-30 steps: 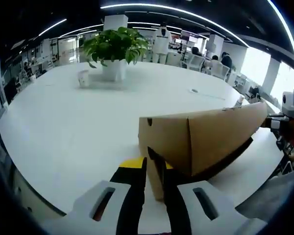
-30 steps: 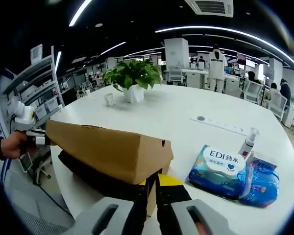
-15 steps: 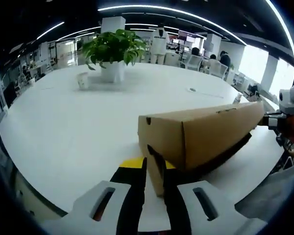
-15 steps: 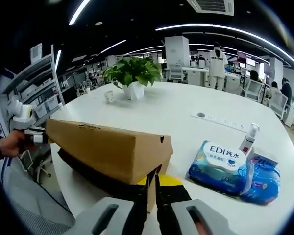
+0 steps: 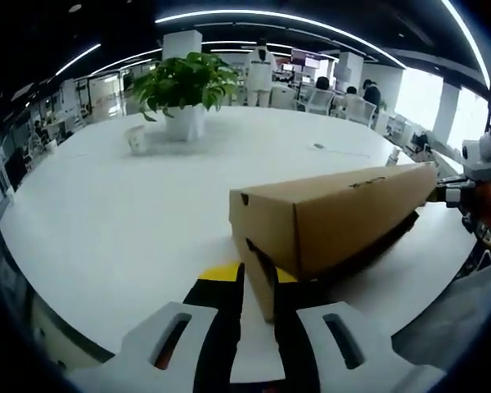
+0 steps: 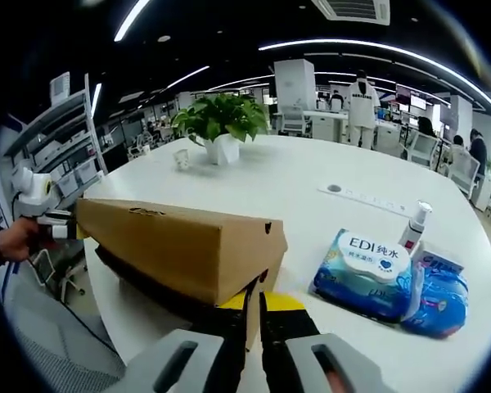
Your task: Operate the shoe box by opening the lid, removing the specified soft item, and placing it in the target area until the item is outside and the box remains undamaged.
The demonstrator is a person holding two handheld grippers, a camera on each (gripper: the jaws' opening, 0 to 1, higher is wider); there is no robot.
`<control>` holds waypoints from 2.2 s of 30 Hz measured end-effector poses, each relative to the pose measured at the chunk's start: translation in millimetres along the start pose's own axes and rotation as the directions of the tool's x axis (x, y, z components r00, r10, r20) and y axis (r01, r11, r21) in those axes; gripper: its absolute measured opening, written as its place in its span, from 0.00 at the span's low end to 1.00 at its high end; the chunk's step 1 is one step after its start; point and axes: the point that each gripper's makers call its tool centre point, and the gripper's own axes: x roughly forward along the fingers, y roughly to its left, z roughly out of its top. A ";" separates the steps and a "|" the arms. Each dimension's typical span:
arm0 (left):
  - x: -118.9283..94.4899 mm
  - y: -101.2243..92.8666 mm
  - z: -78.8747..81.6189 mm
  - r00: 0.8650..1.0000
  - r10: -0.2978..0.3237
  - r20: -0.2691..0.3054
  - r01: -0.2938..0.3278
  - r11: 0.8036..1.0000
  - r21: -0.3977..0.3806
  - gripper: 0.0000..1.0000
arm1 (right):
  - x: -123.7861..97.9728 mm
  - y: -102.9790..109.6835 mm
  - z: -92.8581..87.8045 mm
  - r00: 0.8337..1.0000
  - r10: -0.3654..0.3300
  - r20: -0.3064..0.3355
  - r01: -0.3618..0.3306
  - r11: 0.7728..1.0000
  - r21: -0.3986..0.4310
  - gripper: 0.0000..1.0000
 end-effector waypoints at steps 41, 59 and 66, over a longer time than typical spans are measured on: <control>-7.9 -7.5 -22.2 0.999 -0.034 -0.031 0.037 0.996 0.079 0.13 | 7.2 -6.3 -24.5 0.999 0.014 -0.033 -0.015 0.999 -0.050 0.00; -11.1 -8.6 -28.4 0.998 -0.041 -0.042 0.044 0.995 0.089 0.13 | 8.8 -5.7 -32.2 0.999 0.019 -0.049 -0.021 0.998 -0.060 0.00; -11.8 -9.3 -29.6 0.998 -0.044 -0.046 0.048 0.995 0.091 0.13 | 9.4 -5.9 -34.9 0.998 0.015 -0.053 -0.019 0.998 -0.060 0.00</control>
